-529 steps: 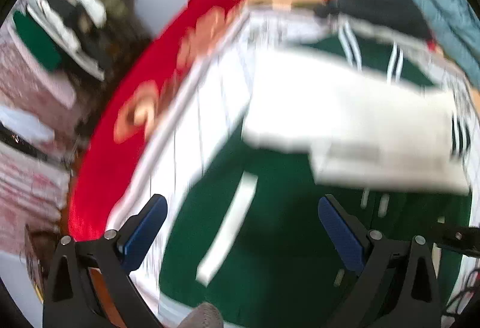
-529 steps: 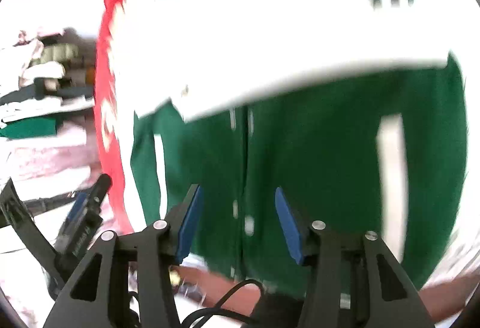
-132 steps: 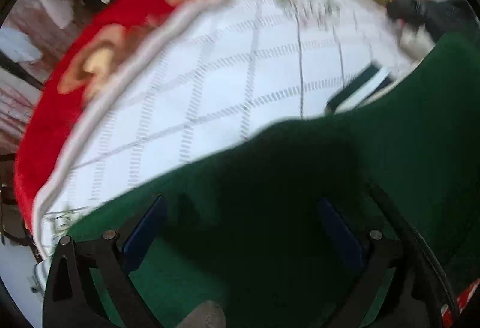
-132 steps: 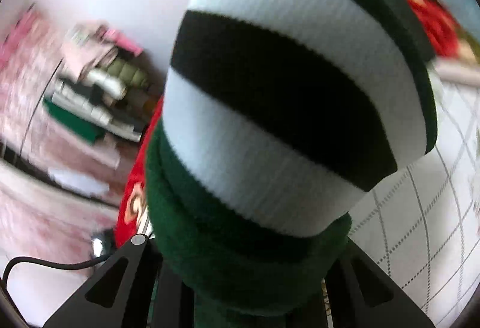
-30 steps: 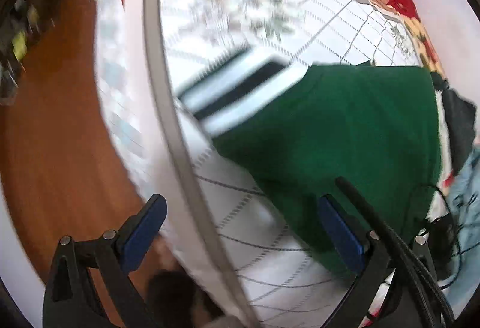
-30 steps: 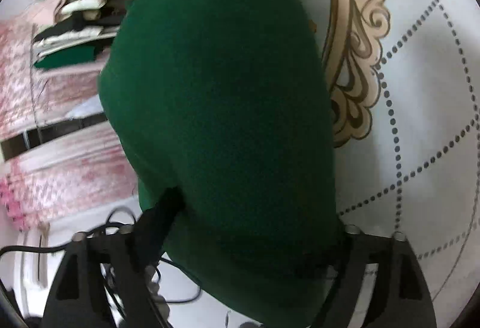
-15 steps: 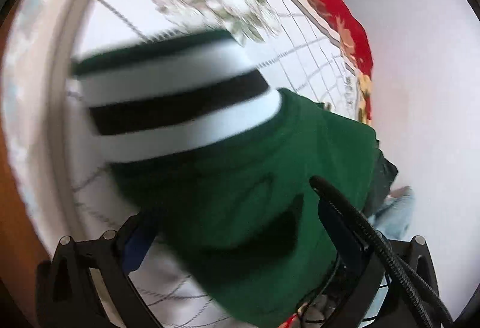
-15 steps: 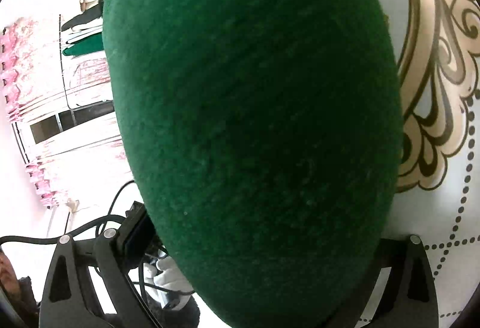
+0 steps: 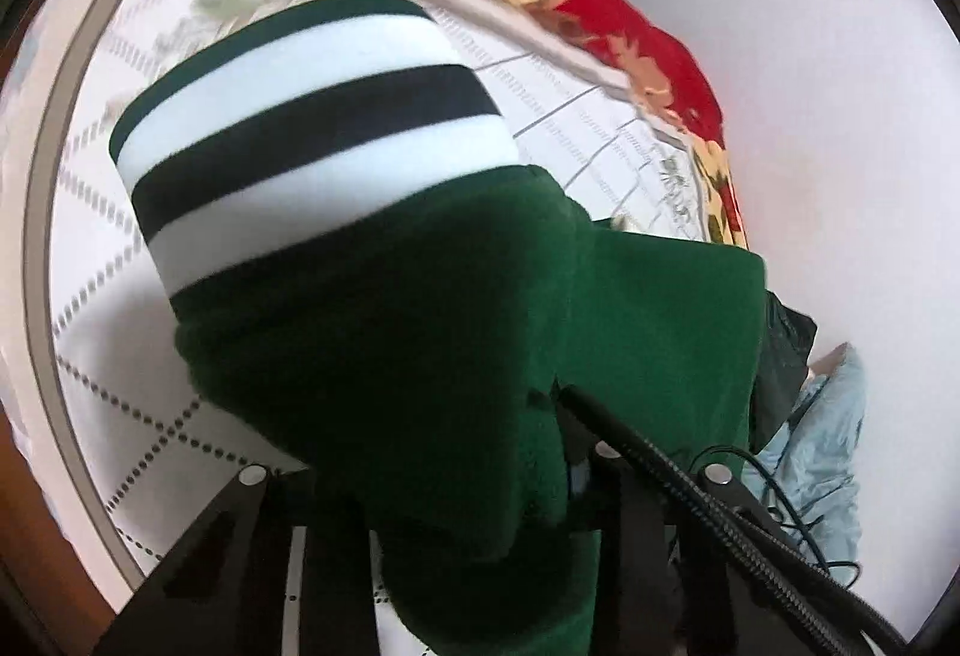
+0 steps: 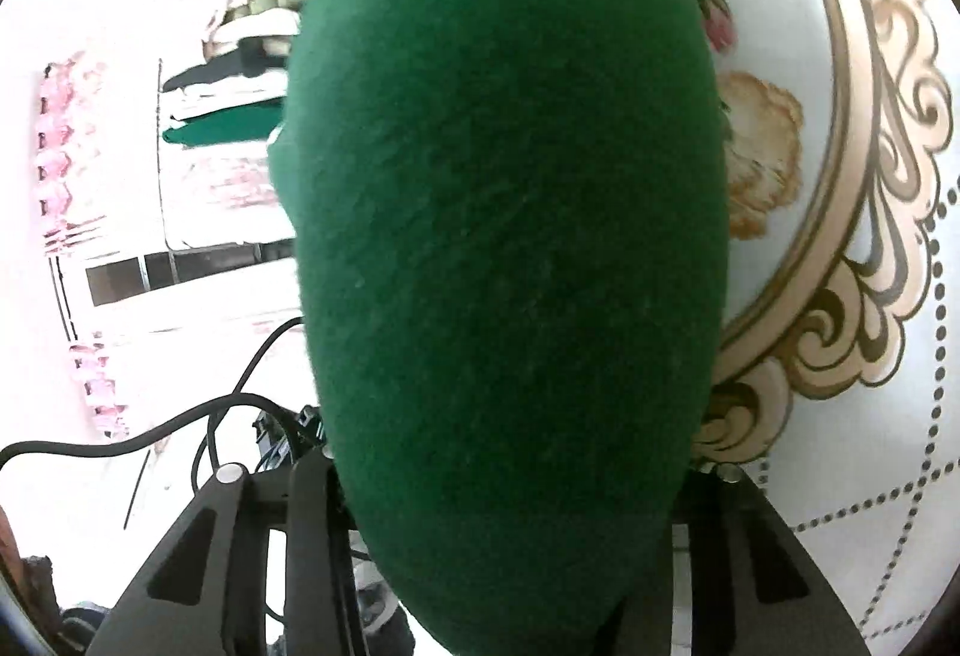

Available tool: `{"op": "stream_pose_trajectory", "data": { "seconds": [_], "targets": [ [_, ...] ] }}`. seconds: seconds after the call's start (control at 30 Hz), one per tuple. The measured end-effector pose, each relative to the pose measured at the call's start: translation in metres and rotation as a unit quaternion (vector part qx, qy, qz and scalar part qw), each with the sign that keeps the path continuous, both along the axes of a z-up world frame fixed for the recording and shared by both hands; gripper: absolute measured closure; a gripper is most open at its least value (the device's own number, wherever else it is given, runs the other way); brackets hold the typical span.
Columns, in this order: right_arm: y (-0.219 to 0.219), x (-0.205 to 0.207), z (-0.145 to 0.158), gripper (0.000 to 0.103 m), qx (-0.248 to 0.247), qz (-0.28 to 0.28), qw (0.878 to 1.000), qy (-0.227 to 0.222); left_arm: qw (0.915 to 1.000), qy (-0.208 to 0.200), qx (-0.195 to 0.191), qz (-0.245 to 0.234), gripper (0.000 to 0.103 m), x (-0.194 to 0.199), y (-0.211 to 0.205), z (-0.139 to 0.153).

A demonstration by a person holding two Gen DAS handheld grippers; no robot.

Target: Fold large clothes

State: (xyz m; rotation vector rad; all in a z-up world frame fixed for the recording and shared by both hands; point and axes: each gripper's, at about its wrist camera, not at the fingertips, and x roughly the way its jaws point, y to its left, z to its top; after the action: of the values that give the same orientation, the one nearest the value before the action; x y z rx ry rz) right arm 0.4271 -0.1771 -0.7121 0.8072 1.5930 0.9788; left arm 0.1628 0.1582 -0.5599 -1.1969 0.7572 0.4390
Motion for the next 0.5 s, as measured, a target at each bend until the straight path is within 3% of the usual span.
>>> {"op": "stream_pose_trajectory", "data": {
  "seconds": [0.13, 0.2, 0.27, 0.47, 0.5],
  "targets": [
    [-0.006, 0.013, 0.031, 0.061, 0.017, -0.015, 1.0, -0.019, 0.9994, -0.012, 0.026, -0.017, 0.078, 0.019, -0.001, 0.039],
    [-0.011, 0.02, 0.057, 0.061, 0.029, -0.024, 0.999, -0.031, 0.9986, -0.022, 0.039, -0.029, 0.088, 0.046, -0.003, 0.057],
    [-0.023, 0.032, 0.077, 0.062, 0.038, -0.029, 0.998, -0.041, 0.9969, -0.033, 0.052, -0.048, 0.089, 0.063, -0.009, 0.085],
    [-0.054, 0.109, 0.156, 0.062, 0.043, -0.056, 0.995, -0.076, 0.99, -0.05, 0.079, -0.105, 0.089, 0.147, -0.021, 0.156],
    [-0.059, 0.125, 0.173, 0.062, 0.046, -0.059, 0.994, -0.082, 0.9888, -0.053, 0.083, -0.112, 0.089, 0.146, -0.026, 0.162]
  ]
}}
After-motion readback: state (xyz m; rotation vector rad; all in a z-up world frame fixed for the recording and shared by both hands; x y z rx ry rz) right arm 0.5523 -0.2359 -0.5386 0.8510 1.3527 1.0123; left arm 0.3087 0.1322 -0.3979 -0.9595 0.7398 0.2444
